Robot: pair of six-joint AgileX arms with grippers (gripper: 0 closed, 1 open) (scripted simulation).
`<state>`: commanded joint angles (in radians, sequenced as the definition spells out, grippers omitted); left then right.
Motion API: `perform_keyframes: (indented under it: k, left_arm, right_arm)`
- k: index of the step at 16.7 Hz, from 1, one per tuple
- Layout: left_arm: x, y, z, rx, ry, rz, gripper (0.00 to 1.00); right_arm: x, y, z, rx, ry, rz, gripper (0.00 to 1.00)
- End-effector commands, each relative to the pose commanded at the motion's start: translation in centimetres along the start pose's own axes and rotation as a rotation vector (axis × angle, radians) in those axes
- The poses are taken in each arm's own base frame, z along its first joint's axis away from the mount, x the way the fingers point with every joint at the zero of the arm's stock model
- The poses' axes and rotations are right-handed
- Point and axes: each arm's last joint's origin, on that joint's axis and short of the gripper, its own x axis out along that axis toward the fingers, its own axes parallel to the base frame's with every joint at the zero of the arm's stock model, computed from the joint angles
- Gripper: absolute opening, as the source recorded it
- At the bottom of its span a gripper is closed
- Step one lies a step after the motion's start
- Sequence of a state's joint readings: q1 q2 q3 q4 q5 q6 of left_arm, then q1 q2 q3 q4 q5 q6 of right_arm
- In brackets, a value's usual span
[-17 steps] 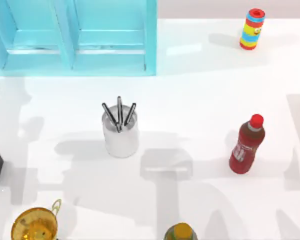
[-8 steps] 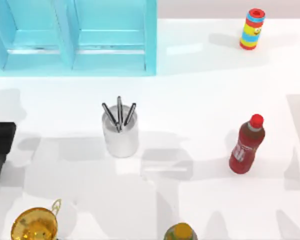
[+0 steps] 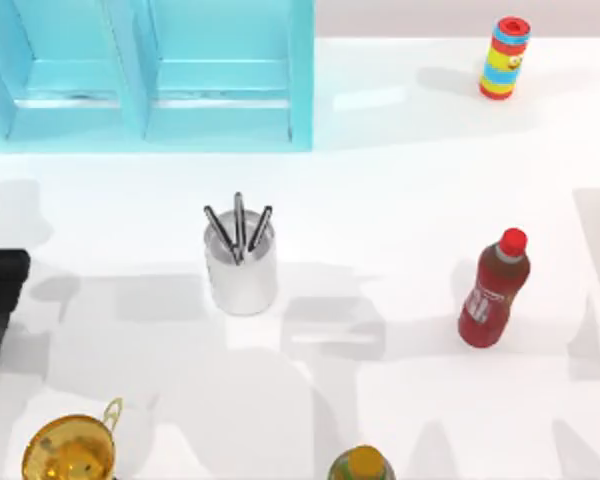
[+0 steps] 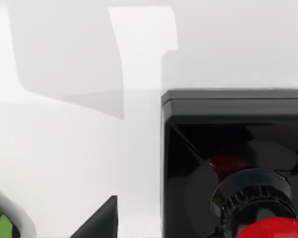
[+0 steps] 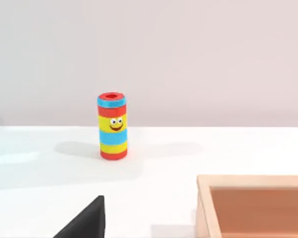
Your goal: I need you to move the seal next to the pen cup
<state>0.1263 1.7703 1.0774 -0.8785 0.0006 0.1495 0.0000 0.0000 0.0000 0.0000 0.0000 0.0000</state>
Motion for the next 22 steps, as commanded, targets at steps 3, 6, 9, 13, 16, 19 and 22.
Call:
perform_keyframes:
  k: [3, 6, 9, 13, 16, 19, 22]
  left_arm:
    - [0.0, 0.0, 0.0, 0.0, 0.0, 0.0, 0.55]
    - [0.0, 0.0, 0.0, 0.0, 0.0, 0.0, 0.32]
    - [0.0, 0.0, 0.0, 0.0, 0.0, 0.0, 0.1]
    - [0.0, 0.0, 0.0, 0.0, 0.0, 0.0, 0.0]
    - [0.0, 0.0, 0.0, 0.0, 0.0, 0.0, 0.0]
    - [0.0, 0.0, 0.0, 0.002, -0.001, 0.0, 0.0]
    - [-1.0, -1.1, 0.6, 0.002, -0.003, -0.001, 0.0]
  right_arm:
    - [0.0, 0.0, 0.0, 0.0, 0.0, 0.0, 1.0]
    - [0.0, 0.0, 0.0, 0.0, 0.0, 0.0, 1.0]
    - [0.0, 0.0, 0.0, 0.0, 0.0, 0.0, 1.0]
    - [0.0, 0.0, 0.0, 0.0, 0.0, 0.0, 1.0]
    - [0.0, 0.0, 0.0, 0.0, 0.0, 0.0, 1.0]
    - [0.0, 0.0, 0.0, 0.0, 0.0, 0.0, 1.0]
    - [0.0, 0.0, 0.0, 0.0, 0.0, 0.0, 1.0]
